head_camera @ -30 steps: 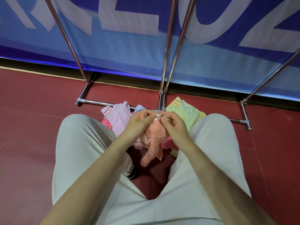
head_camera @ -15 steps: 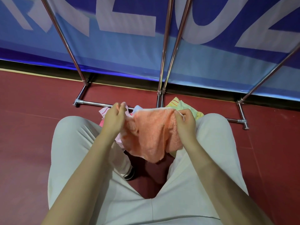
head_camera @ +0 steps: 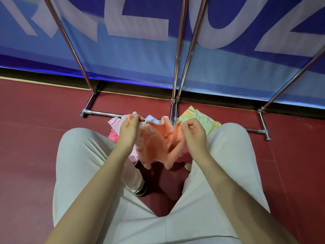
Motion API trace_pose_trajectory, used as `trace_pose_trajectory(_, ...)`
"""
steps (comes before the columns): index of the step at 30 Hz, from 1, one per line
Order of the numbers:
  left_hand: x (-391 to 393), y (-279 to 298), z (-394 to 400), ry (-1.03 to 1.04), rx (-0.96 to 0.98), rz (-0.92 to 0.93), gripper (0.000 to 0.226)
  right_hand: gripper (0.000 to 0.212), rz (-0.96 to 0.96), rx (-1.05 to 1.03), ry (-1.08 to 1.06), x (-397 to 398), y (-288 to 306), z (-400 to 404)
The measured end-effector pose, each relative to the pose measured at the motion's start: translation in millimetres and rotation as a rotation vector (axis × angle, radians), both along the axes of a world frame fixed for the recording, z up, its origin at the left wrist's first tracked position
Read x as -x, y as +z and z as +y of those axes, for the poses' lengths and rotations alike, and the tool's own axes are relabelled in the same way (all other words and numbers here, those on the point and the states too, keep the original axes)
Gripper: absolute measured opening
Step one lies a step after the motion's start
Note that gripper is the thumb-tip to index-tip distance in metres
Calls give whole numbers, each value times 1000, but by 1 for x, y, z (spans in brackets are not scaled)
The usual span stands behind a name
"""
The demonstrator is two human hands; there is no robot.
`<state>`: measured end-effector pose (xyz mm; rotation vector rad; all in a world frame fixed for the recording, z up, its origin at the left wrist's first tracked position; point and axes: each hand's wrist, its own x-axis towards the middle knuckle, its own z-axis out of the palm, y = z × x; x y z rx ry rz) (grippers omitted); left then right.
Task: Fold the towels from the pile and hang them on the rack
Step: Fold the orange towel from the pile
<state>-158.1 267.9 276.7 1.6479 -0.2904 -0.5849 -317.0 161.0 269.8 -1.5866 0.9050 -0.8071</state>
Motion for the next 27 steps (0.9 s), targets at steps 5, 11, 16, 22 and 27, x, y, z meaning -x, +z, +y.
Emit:
trace_pose_trajectory(5,19,4,-7,-136,80,144,31,8,-16,27,218,-5,-4,20)
trace_pose_trajectory(11,29,4,-7,-332,207,318,13,5,13,-32,214,-11,-12,19)
trace_pose_trajectory(16,28,4,-6,-377,132,226,21,5,-6,-44,193,-9,-12,16)
trace_pose_trajectory(22,29,6,-5,-304,45,94,24,5,-22,7,169,-10,-15,16)
trace_pose_trajectory(27,28,4,-3,-329,94,143,24,6,-37,-67,223,-9,-12,14)
